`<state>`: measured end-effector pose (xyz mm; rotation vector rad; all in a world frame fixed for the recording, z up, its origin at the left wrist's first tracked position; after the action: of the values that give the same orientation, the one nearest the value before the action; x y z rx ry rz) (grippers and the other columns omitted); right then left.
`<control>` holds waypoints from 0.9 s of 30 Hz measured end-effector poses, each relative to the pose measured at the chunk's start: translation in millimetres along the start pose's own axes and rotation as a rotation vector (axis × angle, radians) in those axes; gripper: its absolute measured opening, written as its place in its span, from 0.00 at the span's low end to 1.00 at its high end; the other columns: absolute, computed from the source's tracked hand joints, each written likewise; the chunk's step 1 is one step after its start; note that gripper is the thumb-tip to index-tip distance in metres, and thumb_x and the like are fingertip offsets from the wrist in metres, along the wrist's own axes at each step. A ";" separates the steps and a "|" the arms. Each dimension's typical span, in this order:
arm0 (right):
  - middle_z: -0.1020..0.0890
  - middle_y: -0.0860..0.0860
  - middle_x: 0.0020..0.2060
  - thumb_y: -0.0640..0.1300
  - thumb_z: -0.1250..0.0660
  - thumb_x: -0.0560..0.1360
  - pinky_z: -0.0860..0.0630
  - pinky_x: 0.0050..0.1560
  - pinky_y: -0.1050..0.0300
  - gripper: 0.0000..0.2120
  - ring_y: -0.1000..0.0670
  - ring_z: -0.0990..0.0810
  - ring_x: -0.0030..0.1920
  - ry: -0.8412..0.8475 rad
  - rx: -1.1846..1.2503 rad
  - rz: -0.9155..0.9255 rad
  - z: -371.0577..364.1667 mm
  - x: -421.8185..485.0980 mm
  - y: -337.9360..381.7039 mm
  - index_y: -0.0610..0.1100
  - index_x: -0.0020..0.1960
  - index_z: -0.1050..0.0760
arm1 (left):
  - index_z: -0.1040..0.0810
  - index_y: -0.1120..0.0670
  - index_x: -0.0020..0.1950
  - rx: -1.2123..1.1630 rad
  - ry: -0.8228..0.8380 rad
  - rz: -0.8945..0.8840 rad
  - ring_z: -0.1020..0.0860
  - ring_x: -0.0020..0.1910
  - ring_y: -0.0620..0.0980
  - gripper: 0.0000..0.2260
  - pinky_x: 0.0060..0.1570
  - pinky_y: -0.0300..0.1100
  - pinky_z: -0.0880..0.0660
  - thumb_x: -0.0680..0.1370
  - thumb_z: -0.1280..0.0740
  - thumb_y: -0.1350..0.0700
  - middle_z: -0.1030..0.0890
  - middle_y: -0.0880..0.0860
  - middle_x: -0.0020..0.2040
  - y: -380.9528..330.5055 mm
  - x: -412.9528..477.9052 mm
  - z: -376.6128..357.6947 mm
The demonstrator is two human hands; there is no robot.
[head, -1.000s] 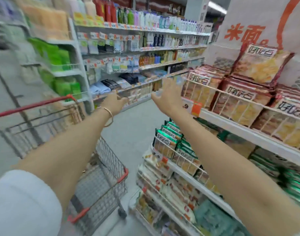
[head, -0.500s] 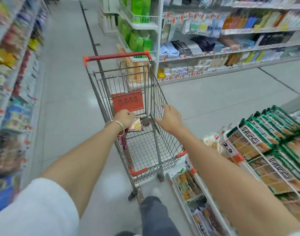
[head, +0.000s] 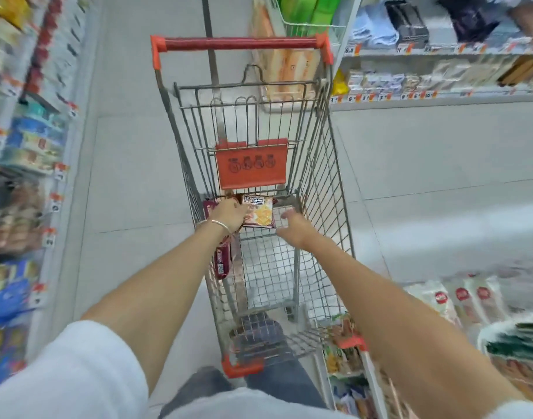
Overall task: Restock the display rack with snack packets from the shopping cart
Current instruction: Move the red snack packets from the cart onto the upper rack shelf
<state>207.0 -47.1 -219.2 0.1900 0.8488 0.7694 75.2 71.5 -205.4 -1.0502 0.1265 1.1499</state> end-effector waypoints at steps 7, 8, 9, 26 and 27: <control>0.28 0.39 0.69 0.43 0.37 0.80 0.28 0.60 0.53 0.26 0.42 0.25 0.61 0.221 0.099 -0.071 -44.5 85.4 -7.1 0.36 0.75 0.37 | 0.27 0.59 0.34 -0.160 -0.134 0.290 0.28 0.37 0.55 0.18 0.30 0.43 0.34 0.83 0.44 0.61 0.25 0.56 0.35 38.2 54.1 -27.5; 0.25 0.39 0.66 0.43 0.37 0.80 0.28 0.60 0.54 0.25 0.42 0.24 0.60 0.266 0.107 -0.070 -55.2 91.8 -7.5 0.35 0.75 0.36 | 0.29 0.56 0.33 -0.176 -0.172 0.304 0.29 0.33 0.55 0.19 0.26 0.41 0.35 0.83 0.44 0.62 0.28 0.54 0.32 42.5 57.8 -26.2; 0.21 0.43 0.56 0.43 0.37 0.80 0.26 0.52 0.56 0.25 0.45 0.21 0.53 0.302 0.134 -0.082 -67.0 97.1 -8.4 0.35 0.74 0.36 | 0.29 0.56 0.33 -0.189 -0.198 0.310 0.30 0.31 0.54 0.18 0.23 0.38 0.35 0.84 0.45 0.62 0.29 0.52 0.31 45.8 62.7 -23.0; 0.18 0.49 0.55 0.51 0.31 0.77 0.21 0.56 0.45 0.37 0.44 0.18 0.53 0.125 0.610 -0.184 -199.1 118.0 17.8 0.47 0.79 0.46 | 0.30 0.48 0.37 -0.381 -0.260 0.393 0.26 0.47 0.53 0.15 0.54 0.52 0.24 0.82 0.42 0.60 0.24 0.56 0.47 91.1 135.1 15.5; 0.18 0.52 0.49 0.51 0.34 0.79 0.19 0.51 0.47 0.28 0.47 0.17 0.47 0.088 0.633 -0.193 -189.0 114.9 10.7 0.46 0.75 0.38 | 0.29 0.49 0.37 -0.410 -0.252 0.385 0.27 0.46 0.54 0.15 0.50 0.51 0.25 0.82 0.42 0.61 0.24 0.57 0.45 88.0 133.5 14.3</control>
<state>109.8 12.0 -409.2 0.6288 1.1597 0.3103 60.8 174.3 -327.8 -1.2612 -0.1186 1.6973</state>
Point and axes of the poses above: each hand's wrist, its own x-axis towards the middle knuckle, its own z-axis out of the back of the hand, y = z × x, the point moved 5 cm from there along x, towards the middle knuckle
